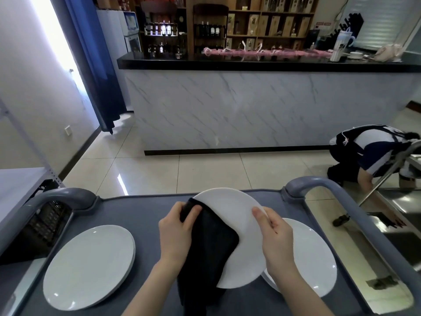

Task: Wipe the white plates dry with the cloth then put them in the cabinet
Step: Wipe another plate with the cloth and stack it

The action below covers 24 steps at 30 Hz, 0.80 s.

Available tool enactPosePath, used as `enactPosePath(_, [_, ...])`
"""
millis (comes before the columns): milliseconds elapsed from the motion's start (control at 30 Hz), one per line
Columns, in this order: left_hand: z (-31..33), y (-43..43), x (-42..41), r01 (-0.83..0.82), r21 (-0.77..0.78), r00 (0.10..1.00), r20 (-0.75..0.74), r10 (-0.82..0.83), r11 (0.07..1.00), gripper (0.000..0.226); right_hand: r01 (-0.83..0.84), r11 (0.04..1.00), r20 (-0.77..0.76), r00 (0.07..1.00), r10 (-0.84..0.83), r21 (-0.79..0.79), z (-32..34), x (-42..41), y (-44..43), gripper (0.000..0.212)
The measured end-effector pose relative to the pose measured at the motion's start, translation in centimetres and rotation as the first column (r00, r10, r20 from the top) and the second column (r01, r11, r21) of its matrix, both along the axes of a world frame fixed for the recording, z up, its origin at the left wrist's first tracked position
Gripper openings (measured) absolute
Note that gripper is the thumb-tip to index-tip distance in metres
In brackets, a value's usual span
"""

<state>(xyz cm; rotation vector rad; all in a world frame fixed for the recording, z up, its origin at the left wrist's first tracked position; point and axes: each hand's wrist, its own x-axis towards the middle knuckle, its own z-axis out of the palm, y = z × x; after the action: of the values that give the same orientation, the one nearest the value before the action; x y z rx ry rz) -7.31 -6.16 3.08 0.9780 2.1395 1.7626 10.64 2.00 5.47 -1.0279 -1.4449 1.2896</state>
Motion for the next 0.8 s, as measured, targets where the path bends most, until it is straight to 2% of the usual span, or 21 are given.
enactPosePath(100, [-1.2,-0.8,0.0,0.017,-0.032,0.998,0.063,-0.015,0.999,0.035,0.056,0.997,-0.036,0.998,-0.058,-0.051,0.2,0.5,0.8,0.025])
enactPosePath(233, [-0.8,-0.9,-0.4,0.066,-0.033,0.997,0.043,-0.064,0.997,0.035,-0.074,0.993,0.108,0.992,0.064,0.087,1.6,0.8,2.4,0.025])
enactPosePath(333, [1.1,-0.2,-0.8,0.162,-0.022,0.984,-0.079,-0.163,0.987,0.038,-0.257,0.943,0.244,0.948,0.204,0.212,2.4,0.9,2.8,0.021])
enactPosePath(400, [2.5,0.4,-0.8,0.299,-0.107,0.924,-0.218,-0.315,0.948,0.036,-0.388,0.886,0.374,0.884,0.280,0.255,2.5,0.4,2.4,0.015])
enactPosePath(467, [3.4,0.9,-0.6,0.361,-0.170,0.871,-0.289,-0.397,0.917,0.034,-0.428,0.860,0.425,0.857,0.290,0.277,2.5,0.0,2.0,0.015])
enactPosePath(533, [3.7,1.3,-0.8,0.319,-0.147,0.892,-0.287,-0.349,0.936,0.034,-0.373,0.884,0.348,0.898,0.268,0.281,2.7,0.0,1.9,0.015])
enactPosePath(600, [3.5,1.2,-1.1,0.216,-0.094,0.943,-0.240,-0.232,0.972,0.036,-0.265,0.934,0.213,0.953,0.216,0.240,2.7,0.1,2.0,0.016])
enactPosePath(700, [2.7,0.6,-0.8,0.063,0.011,0.997,-0.042,-0.062,0.998,0.032,-0.031,0.993,0.008,1.000,0.030,0.111,2.2,0.1,1.8,0.024])
enactPosePath(733, [2.3,0.3,-0.5,0.037,0.025,0.999,0.013,-0.037,0.999,0.029,0.008,0.996,-0.007,1.000,-0.008,0.087,2.1,0.0,1.6,0.024])
enactPosePath(800, [1.8,-0.2,-0.2,0.016,0.036,0.997,0.071,-0.018,0.999,0.027,-0.028,0.994,0.046,0.999,0.024,0.101,1.9,0.2,1.6,0.021])
